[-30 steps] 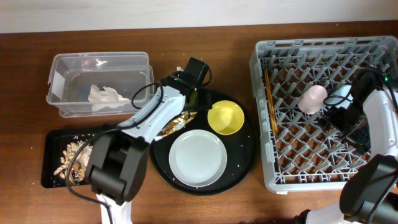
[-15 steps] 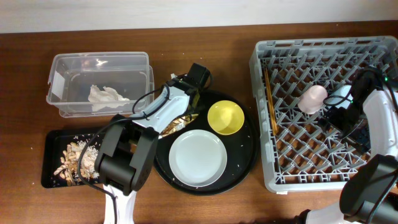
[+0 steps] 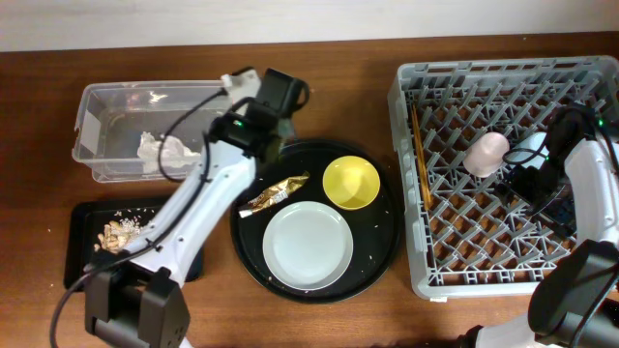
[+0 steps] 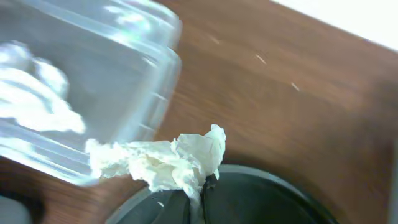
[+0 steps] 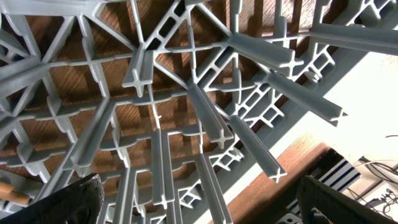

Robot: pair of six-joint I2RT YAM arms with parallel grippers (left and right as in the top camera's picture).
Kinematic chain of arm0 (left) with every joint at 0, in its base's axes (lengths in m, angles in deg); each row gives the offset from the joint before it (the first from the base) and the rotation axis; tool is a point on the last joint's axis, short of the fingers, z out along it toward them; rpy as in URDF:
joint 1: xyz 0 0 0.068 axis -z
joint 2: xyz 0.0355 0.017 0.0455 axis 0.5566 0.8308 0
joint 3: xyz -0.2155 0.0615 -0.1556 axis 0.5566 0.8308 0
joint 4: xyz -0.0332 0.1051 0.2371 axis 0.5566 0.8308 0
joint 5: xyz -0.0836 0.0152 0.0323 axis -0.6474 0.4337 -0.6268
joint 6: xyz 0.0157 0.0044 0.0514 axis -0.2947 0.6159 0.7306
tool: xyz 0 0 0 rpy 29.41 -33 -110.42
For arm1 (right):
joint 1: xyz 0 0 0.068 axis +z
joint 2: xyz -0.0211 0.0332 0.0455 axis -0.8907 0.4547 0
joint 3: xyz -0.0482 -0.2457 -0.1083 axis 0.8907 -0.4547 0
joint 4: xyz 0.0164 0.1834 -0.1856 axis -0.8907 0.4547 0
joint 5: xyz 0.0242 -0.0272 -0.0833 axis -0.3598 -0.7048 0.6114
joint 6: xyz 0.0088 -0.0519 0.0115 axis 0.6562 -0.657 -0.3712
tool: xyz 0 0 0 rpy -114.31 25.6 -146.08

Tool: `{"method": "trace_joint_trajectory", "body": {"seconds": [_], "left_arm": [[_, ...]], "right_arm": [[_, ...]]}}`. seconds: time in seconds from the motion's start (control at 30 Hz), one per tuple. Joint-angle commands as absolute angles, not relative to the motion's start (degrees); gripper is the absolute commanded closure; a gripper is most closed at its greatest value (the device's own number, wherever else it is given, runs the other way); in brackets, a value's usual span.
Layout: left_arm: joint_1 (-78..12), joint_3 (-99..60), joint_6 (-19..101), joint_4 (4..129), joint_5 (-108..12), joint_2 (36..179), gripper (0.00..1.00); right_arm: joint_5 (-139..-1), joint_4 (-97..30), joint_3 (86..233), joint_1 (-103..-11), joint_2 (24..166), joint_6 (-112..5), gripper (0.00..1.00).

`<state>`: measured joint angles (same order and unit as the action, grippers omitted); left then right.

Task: Sort waste into correct bins and load items into the dishwasher rack
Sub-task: 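Reach the left gripper back to the round tray and grasp the gold wrapper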

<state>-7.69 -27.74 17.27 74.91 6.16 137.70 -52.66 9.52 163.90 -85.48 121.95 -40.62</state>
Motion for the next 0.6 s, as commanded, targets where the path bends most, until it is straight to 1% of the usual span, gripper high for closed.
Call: {"method": "trace_joint_trajectory", "body": {"seconds": [0.0, 0.07, 0.1, 0.13, 0.17, 0.2, 0.3, 0.47, 0.53, 0.57], "left_arm": [[-15.8, -28.2, 17.2, 74.2, 12.6, 136.8, 0.99], [-20.8, -28.2, 17.2, 74.1, 11.9, 136.8, 0.98], [-24.3, -28.2, 17.2, 73.9, 10.1, 136.8, 0.92], [-26.9, -28.2, 17.2, 73.8, 7.4, 136.8, 0.71], [-28.7, -28.2, 17.2, 73.8, 5.6, 136.8, 0.28], [-31.4, -28.2, 17.2, 73.8, 1.6, 136.8, 0.01], [-33.6, -28.2, 17.2, 73.8, -3.0, 136.8, 0.01], [-33.7, -28.2, 17.9, 73.8, -4.4, 136.8, 0.01], [-33.7, -28.2, 23.6, 73.7, -7.9, 136.8, 0.01], [-33.7, -28.2, 30.5, 74.3, -13.3, 136.8, 0.01]], "right_arm": [[-52.4, 9.5, 164.0, -85.9, 122.3, -40.3, 0.02], [-52.4, 9.5, 164.0, -85.9, 122.3, -40.3, 0.02], [-52.4, 9.5, 164.0, -85.9, 122.3, -40.3, 0.02], [-52.4, 9.5, 164.0, -85.9, 122.3, -40.3, 0.02], [-52.4, 9.5, 164.0, -85.9, 122.3, -40.3, 0.02], [-52.4, 9.5, 164.0, -85.9, 122.3, -40.3, 0.02], [-52.4, 9.5, 164.0, -85.9, 122.3, -40.3, 0.02], [-52.4, 9.5, 164.0, -85.9, 122.3, -40.3, 0.02], [-52.4, 9.5, 164.0, -85.9, 122.3, -40.3, 0.02], [-52.4, 9.5, 164.0, -85.9, 122.3, -40.3, 0.02]]}}
